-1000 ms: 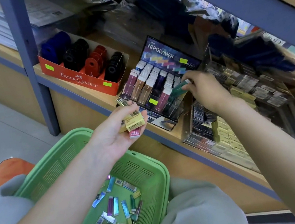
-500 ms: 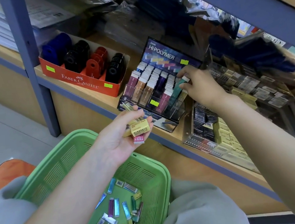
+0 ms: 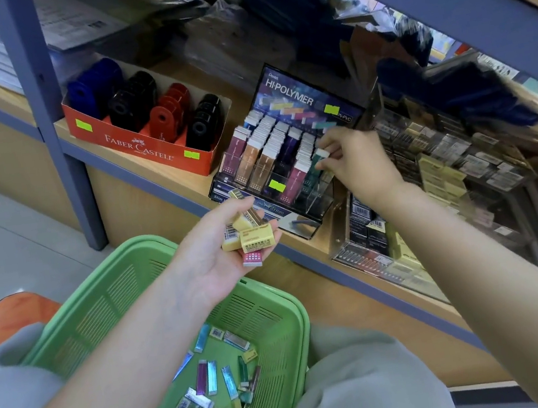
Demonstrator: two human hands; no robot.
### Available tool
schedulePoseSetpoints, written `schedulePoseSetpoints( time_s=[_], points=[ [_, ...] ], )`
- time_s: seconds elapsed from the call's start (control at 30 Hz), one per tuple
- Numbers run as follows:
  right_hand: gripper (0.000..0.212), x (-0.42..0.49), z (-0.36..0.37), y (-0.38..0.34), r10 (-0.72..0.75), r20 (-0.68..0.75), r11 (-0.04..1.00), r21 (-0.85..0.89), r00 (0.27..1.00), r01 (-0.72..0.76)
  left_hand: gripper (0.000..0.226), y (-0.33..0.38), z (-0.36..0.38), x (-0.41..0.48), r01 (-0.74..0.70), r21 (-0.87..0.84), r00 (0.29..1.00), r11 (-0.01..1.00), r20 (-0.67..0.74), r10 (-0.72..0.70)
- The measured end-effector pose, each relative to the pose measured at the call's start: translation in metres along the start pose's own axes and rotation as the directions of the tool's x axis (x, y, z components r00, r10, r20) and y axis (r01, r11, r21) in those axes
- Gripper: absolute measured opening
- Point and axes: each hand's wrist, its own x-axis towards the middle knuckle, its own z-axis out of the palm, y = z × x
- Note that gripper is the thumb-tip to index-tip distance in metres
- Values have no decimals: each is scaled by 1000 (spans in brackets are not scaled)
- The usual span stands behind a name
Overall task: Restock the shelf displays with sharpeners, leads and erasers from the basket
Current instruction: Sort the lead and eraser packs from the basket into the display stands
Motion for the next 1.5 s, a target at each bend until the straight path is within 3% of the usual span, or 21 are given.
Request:
schedulePoseSetpoints(
  time_s=[0.1, 0.27, 0.3, 0.4, 0.5, 0.63, 0.8, 1.0, 1.07, 1.17, 1.27, 1.33, 1.5],
  points=[
    [17, -9, 10, 4, -82, -94, 995, -64, 992, 77, 36, 0, 2, -1, 10, -2, 1000, 1000, -3, -10],
    [33, -26, 25, 2, -184, -144, 957, -252, 972, 144, 34, 0, 5, -3, 5, -23, 1000, 1000, -15, -5],
    [35, -32, 25, -2, -172, -158, 969, -204, 972, 139, 34, 0, 5, -3, -1, -31, 1000, 1000, -17, 0],
    [30, -58, 18, -26, -78, -112, 976, 193, 991, 98, 22, -1, 5, -1, -31, -22, 999, 999, -26, 30],
    [27, -85, 15, -46, -218, 40, 902, 391, 975, 186, 17, -3, 3, 0, -48, 25, 998, 999, -41, 49],
    [36, -101, 24, -50, -278, 159, 869, 461, 947, 178, 34, -10, 1, -1, -46, 119, 998, 992, -28, 50],
    [33, -111, 24, -50, -247, 211, 888, 440, 946, 134, 22, -21, -6, -3, -43, 171, 998, 984, -26, 48],
    [32, -136, 8, -39, -232, 192, 898, 419, 954, 134, 22, -39, 1, -10, -59, 257, 998, 965, -12, 64],
    [27, -147, -4, -25, -187, 148, 904, 414, 971, 110, 24, -44, 6, -13, -55, 264, 998, 963, -4, 58],
    [18, -161, -28, 6, -5, 33, 911, 413, 999, -10, 32, -54, 16, -16, -55, 223, 998, 973, -4, 58],
    [16, -164, -49, 52, 211, -61, 921, 346, 976, -177, 24, -63, 31, -16, -64, 286, 998, 956, 32, 57],
    [16, -161, -55, 86, 302, -101, 927, 263, 948, -267, 31, -69, 40, -15, -67, 315, 997, 947, 50, 54],
    [21, -153, -44, 148, 388, -19, 907, 185, 922, -378, 30, -85, 59, -12, -73, 375, 995, 924, 93, 41]
  ],
)
